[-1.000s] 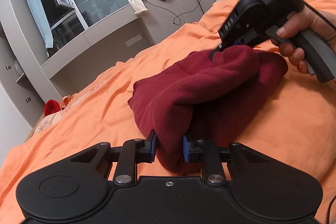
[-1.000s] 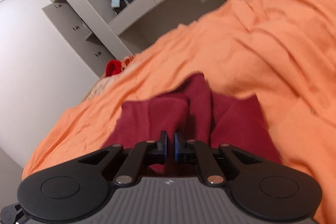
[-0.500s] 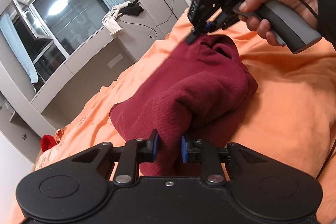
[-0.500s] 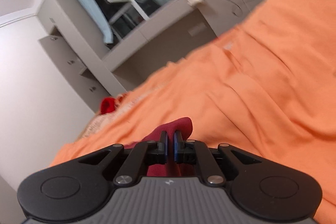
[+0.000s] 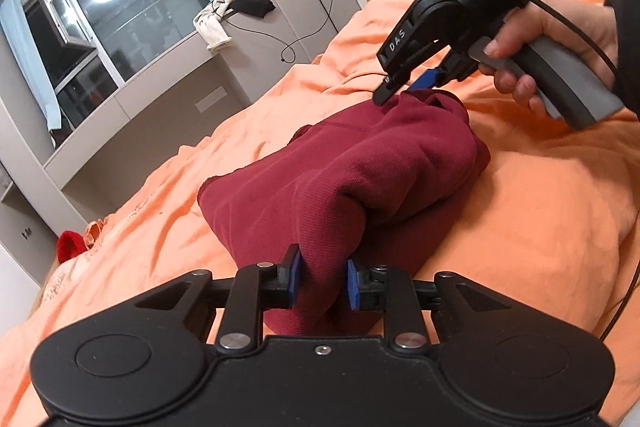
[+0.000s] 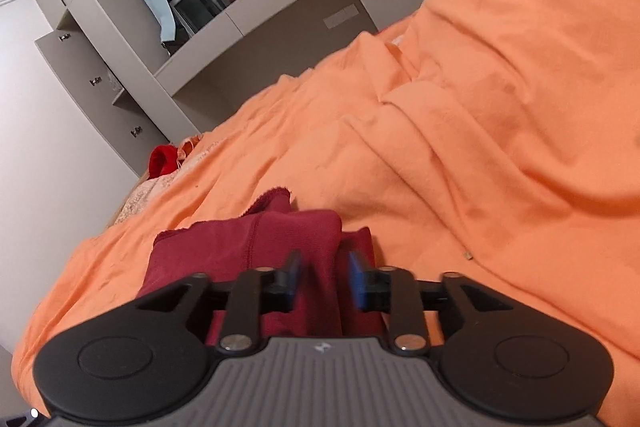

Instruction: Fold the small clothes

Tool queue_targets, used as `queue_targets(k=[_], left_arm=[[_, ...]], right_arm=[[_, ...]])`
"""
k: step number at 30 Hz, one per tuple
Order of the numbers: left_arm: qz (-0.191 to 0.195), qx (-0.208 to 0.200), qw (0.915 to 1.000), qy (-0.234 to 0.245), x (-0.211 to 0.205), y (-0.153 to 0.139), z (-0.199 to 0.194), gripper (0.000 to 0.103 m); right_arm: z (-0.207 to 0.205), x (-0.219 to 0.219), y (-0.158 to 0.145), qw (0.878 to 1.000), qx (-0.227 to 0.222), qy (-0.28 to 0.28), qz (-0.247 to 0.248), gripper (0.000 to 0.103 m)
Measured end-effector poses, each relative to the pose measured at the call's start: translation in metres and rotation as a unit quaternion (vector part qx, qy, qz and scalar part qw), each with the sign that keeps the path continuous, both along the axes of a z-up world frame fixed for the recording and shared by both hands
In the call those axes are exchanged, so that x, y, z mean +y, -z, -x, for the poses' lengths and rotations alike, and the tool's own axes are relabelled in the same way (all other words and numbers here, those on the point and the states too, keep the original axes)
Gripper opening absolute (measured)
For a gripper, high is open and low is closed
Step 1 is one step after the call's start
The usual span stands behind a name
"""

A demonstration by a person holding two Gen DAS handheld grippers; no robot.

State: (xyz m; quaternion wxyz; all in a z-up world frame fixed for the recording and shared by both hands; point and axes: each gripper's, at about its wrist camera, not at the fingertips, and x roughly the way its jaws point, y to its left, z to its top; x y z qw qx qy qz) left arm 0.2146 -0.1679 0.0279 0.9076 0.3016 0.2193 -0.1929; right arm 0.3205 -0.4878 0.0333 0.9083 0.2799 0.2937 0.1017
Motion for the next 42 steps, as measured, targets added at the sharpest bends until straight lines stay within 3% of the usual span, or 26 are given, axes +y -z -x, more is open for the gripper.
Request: queue_targets(k=[2,4,6,8,9,12,14,18,24,28,30,35,42], left_arm=[[0.006,0.002,1.0000,-0.001,0.003,-0.002,-0.001,0.027],[0.024,0.011,0.9996,-0.005,0.007,-0.005,-0.001,0.031],[0.053,0.023,0.9983,-0.009,0.015,-0.010,-0.002,0.041],[0.080,0.035,0.9961,-0.008,0.021,-0.015,-0.004,0.058],[0.092,0.038,0.9950,-0.006,0.023,-0.017,-0.004,0.061],[0.119,0.039,0.9921,-0.003,0.033,-0.021,-0.003,0.073],[0.142,0.035,0.9891,-0.016,0.041,-0.024,-0.003,0.087],[0.206,0.040,0.9754,-0.067,0.064,-0.031,-0.008,0.101],[0.277,0.054,0.9476,-0.149,0.093,-0.036,-0.035,0.102],[0.341,0.085,0.9233,-0.155,0.107,-0.030,-0.058,0.102],[0.359,0.096,0.9164,-0.148,0.110,-0.026,-0.065,0.102],[0.376,0.108,0.9126,-0.118,0.107,-0.009,-0.075,0.102],[0.375,0.121,0.9125,-0.112,0.110,0.014,-0.076,0.102]], right_arm=[[0.000,-0.006,0.001,1.000,-0.007,0.000,-0.022,0.057],[-0.001,-0.011,0.004,0.999,-0.005,0.006,-0.038,0.058],[0.000,-0.013,0.005,0.999,-0.003,0.015,-0.037,0.071],[0.004,-0.012,0.002,0.999,-0.009,0.014,-0.030,0.083],[0.007,-0.011,0.000,1.000,-0.013,0.010,-0.024,0.089],[0.029,-0.007,-0.011,0.999,-0.038,-0.004,0.019,0.103],[0.050,-0.004,-0.017,0.997,-0.054,-0.010,0.060,0.103],[0.094,0.007,-0.025,0.987,-0.090,-0.026,0.133,0.103],[0.138,0.045,-0.021,0.968,-0.119,-0.071,0.210,0.103],[0.150,0.082,-0.024,0.943,-0.156,-0.124,0.266,0.103],[0.149,0.102,-0.019,0.931,-0.161,-0.136,0.298,0.103],[0.131,0.133,0.000,0.919,-0.138,-0.098,0.357,0.103],[0.127,0.130,0.000,0.922,-0.154,-0.075,0.347,0.103]])
